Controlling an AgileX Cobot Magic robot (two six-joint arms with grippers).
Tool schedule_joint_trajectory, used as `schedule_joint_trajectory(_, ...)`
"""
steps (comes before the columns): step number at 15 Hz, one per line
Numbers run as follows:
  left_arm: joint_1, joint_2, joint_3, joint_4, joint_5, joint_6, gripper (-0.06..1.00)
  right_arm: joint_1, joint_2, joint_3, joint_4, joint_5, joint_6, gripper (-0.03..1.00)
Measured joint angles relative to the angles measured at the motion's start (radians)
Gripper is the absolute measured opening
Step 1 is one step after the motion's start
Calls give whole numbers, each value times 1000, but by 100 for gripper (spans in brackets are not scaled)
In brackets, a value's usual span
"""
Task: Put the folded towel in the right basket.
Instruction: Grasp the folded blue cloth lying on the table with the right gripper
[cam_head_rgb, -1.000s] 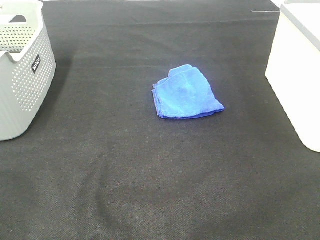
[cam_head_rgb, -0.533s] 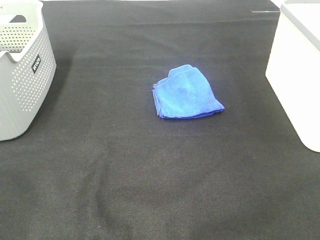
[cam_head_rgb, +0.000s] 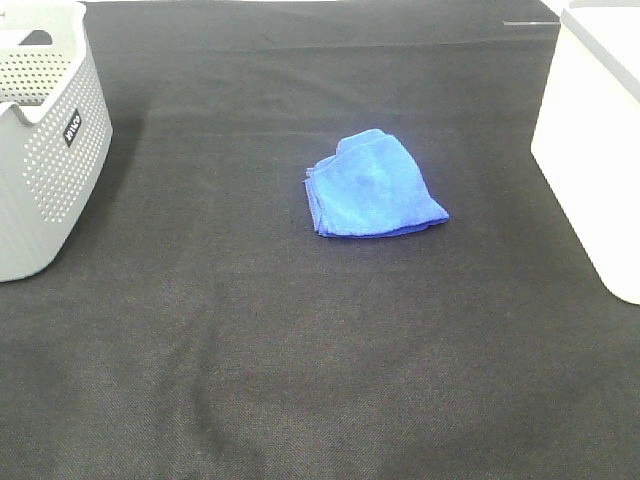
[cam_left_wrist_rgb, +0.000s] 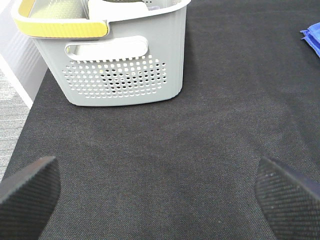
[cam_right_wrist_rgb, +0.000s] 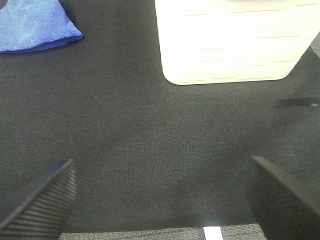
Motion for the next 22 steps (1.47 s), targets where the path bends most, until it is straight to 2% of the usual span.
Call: schedule_joint_trajectory(22, 0, 0, 0, -8, 0, 0, 99, 0, 0, 0, 0, 0, 0, 89)
